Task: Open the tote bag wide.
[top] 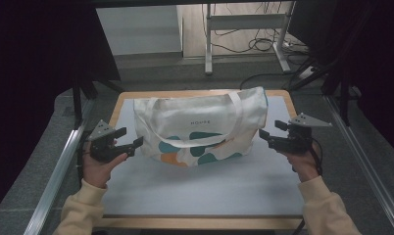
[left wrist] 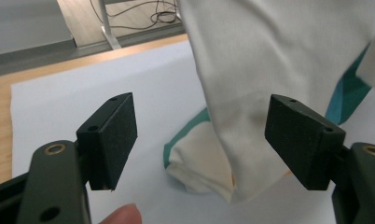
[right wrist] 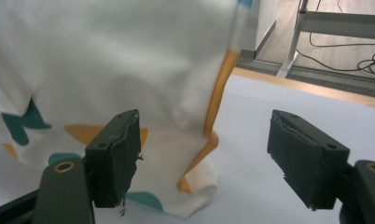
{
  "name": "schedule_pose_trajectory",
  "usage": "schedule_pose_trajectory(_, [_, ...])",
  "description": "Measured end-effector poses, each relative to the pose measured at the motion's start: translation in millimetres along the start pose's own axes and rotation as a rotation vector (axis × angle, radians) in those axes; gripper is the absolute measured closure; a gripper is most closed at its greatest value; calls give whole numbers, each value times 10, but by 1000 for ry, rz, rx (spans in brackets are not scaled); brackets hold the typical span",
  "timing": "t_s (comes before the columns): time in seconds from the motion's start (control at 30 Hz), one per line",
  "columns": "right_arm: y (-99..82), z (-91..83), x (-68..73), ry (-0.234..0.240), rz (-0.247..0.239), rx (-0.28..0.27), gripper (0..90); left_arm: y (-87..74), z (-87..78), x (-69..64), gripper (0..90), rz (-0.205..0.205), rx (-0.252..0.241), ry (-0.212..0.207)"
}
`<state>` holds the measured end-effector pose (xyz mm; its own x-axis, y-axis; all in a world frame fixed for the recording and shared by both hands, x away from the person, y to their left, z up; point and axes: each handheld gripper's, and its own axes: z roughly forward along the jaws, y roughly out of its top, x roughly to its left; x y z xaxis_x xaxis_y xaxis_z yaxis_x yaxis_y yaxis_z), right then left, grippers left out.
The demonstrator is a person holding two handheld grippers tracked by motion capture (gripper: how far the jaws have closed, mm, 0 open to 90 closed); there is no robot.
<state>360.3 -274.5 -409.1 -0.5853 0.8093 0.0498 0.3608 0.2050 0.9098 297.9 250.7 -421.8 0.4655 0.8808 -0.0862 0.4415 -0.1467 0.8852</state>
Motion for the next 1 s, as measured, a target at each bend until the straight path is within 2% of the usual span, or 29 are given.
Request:
schedule_pose_trajectory(0.33, [270,126,-71,23,3,-35,246,106,133,-11,261,8,-2,-16])
schedule_pose_trajectory(0.4, [290,148,-74,23,1,-32,246,105,141,-10,293,6,-2,-24])
schedule_pose_trajectory(0.6, [281,289,-104,74,39,-7,283,94,196,-62,402,24,12,-86])
schedule_pose_trajectory(0.67, [274,303,-117,92,52,-2,327,86,212,-83,457,30,14,-100])
schedule_pose_trajectory(0.73, [270,309,-116,118,48,3,419,73,212,-106,523,36,4,-103])
schedule_pose_trajectory(0.77, [270,309,-116,118,48,3,419,73,212,-106,550,36,4,-103])
schedule_pose_trajectory(0.8, [271,306,-104,126,32,11,498,57,211,-129,585,39,2,-93])
schedule_pose_trajectory(0.97, [252,288,-91,79,-16,35,675,34,194,-143,749,44,-6,-96])
schedule_pose_trajectory(1.0, [252,288,-91,79,-16,35,675,34,194,-143,772,44,-6,-96])
